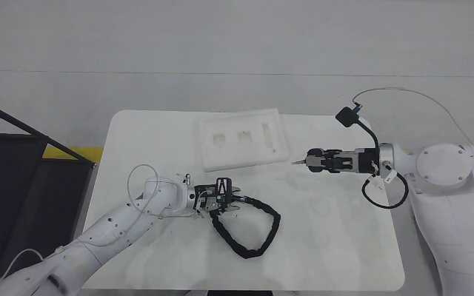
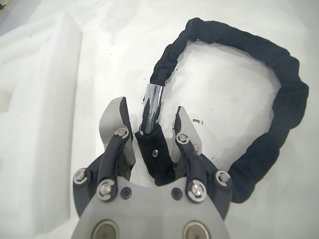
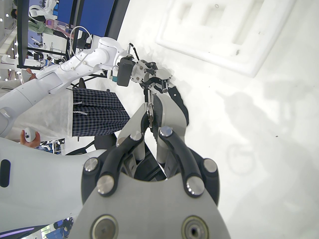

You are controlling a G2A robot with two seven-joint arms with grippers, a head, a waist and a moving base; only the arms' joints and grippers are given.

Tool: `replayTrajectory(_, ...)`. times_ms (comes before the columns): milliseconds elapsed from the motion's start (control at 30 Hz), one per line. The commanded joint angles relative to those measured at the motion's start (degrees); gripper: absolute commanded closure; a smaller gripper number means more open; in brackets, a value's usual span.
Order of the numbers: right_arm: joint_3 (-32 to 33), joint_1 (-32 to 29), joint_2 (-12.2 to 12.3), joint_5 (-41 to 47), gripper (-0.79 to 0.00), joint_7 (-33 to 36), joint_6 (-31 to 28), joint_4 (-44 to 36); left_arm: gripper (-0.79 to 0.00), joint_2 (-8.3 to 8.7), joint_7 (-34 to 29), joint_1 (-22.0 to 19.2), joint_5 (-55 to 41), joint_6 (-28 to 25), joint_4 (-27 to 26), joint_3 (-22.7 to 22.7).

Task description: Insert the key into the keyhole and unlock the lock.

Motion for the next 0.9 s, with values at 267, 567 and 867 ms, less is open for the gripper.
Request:
replayTrajectory(267, 0.0, 0.0, 0.0, 0.0, 0.0, 0.0, 0.0, 0.0, -0.351, -0.75, -0.1, 0.5, 2.6, -0.2, 0.7, -0.9)
replayTrajectory(567, 0.0, 0.0, 0.0, 0.0, 0.0, 0.0, 0.0, 0.0, 0.0, -1.95, -0.9, 0.9, 2.0, 0.3, 2.1, -1.6)
replayTrajectory(867, 0.0, 0.0, 0.0, 0.0, 0.0, 0.0, 0.0, 0.0, 0.0, -2.73, -0.5, 0.9, -0.2, -0.8, 2.1, -3.5)
